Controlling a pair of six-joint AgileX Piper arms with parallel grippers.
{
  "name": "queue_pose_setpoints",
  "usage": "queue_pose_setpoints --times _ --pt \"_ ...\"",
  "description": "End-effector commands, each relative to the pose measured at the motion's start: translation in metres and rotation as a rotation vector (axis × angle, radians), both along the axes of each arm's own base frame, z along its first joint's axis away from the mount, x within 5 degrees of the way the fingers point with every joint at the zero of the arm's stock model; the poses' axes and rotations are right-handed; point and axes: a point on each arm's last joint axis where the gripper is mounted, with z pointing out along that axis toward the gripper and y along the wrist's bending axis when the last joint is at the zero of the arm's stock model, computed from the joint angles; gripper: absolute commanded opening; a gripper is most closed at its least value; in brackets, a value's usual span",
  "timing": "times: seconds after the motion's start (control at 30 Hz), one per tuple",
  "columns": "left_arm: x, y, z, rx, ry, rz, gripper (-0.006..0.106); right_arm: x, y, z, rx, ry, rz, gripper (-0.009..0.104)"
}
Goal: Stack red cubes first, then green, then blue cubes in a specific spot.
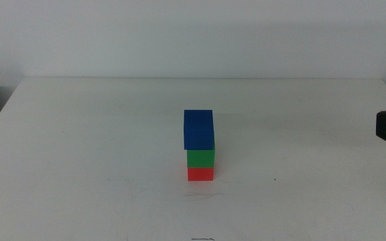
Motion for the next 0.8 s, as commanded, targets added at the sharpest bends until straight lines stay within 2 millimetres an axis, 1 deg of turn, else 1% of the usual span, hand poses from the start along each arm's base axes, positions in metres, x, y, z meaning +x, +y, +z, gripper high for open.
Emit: queue_pose_setpoints --times 0.0,0.1,0.23,0.33,0.47,0.57,0.67,0.77 --pt "-0.002 -0.001 0.013 -0.026 -0.097 -0.011 0.091 0.002 0.0 0.013 0.037 -0.089 -0.004 0.088" --pt "-0.002 0.0 0.013 -0.023 -0.096 -0.01 0.091 0.002 0.0 0.013 0.037 -0.089 -0.004 0.088" --pt "-0.005 0.0 0.004 -0.017 -0.09 -0.01 0.091 0.002 0.0 0.013 0.037 -0.089 -0.004 0.088" --pt "-0.012 0.002 -0.01 -0.013 -0.076 -0.01 0.091 0.002 0.0 0.013 0.037 -0.089 -0.004 0.088" --pt "-0.022 0.004 -0.037 -0.011 -0.067 -0.015 0.091 0.002 0.0 0.012 0.037 -0.089 -0.004 0.088" --pt "-0.032 0.006 -0.063 -0.009 -0.07 -0.021 0.091 -0.001 -0.003 0.001 0.031 -0.111 -0.011 0.088" --pt "-0.04 0.008 -0.087 -0.013 -0.099 -0.03 0.091 -0.007 -0.014 -0.014 0.039 -0.18 -0.052 0.088" --pt "-0.049 0.01 -0.111 -0.01 -0.14 -0.035 0.091 -0.013 -0.03 -0.041 0.055 -0.231 -0.165 0.088"
